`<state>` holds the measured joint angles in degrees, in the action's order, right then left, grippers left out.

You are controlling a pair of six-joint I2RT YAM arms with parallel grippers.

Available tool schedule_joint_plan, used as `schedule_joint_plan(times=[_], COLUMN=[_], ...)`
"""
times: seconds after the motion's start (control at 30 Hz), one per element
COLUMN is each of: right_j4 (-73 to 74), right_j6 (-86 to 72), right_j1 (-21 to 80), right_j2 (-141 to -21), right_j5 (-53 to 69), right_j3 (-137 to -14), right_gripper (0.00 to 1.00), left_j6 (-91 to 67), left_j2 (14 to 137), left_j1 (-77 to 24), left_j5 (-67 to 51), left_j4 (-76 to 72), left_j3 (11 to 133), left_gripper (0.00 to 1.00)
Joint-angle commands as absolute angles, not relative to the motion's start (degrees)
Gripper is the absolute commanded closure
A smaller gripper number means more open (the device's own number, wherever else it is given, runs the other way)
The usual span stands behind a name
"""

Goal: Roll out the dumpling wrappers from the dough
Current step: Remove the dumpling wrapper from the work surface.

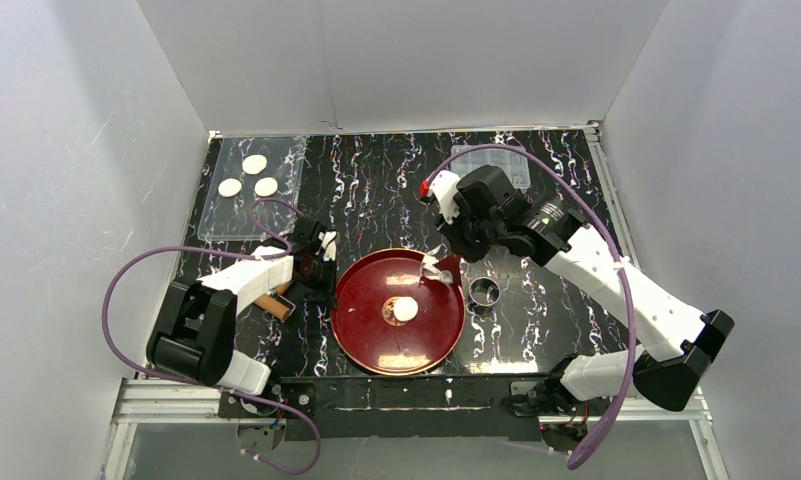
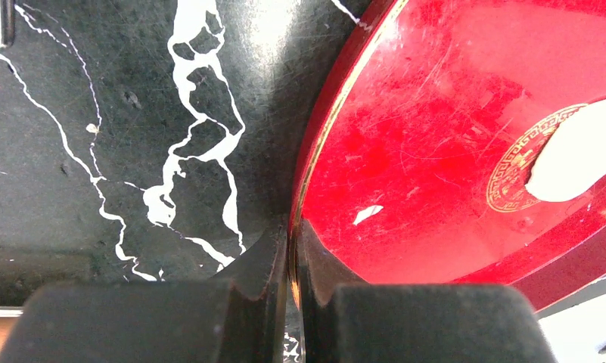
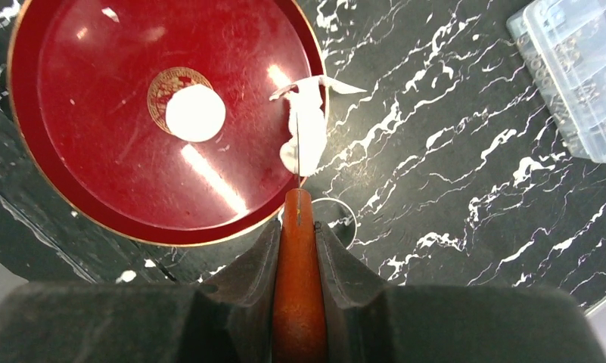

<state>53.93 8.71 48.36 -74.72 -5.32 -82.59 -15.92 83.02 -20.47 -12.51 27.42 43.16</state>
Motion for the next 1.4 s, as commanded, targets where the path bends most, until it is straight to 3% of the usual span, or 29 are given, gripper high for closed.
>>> schedule_joint_plan(times=[0.0, 0.57, 0.83, 0.97, 1.2, 1.23, 1.3, 1.37], right_j4=[52.45, 56.91, 54.58, 54.48, 56.83, 57.16, 56.30, 53.22], right_j6=[6.68, 1.96, -5.45, -10.50, -22.95, -24.98, -29.03, -32.90], right_j1=[48.52, 48.64, 48.61, 48.61, 47.46, 47.48, 47.46, 47.47], right_j2=[-74.29, -76.64, -71.79, -71.12, -71.10, -70.88, -69.83, -67.87], right_j5=[-3.48, -9.13, -7.31, -6.63, -7.04, -7.16, -7.21, -5.69], right_j3=[-87.90, -93.49, -91.91, -91.86, -94.96, -94.96, -94.04, -91.67], right_gripper=[0.99, 0.99, 0.99, 0.99, 0.99, 0.99, 0.99, 0.99], left_j6=[-14.44, -14.44, -15.03, -14.12, -1.32, 2.21, 7.53, 10.90], left_j2=[83.97, 85.05, 81.90, 77.86, 62.43, 59.38, 55.72, 53.97], left_j1=[-20.72, -20.66, -20.50, -20.54, -20.54, -20.55, -20.98, -24.33], left_j5=[-12.30, -14.87, -18.46, -19.95, -29.69, -32.17, -36.91, -38.31], left_j4=[29.23, 30.11, 31.85, 33.64, 28.12, 26.49, 24.21, 22.37], left_j3=[45.00, 47.59, 49.09, 51.06, 52.91, 52.91, 54.30, 56.68], left_gripper=[1.00, 1.00, 0.43, 0.33, 0.29, 0.23, 0.04, 0.02])
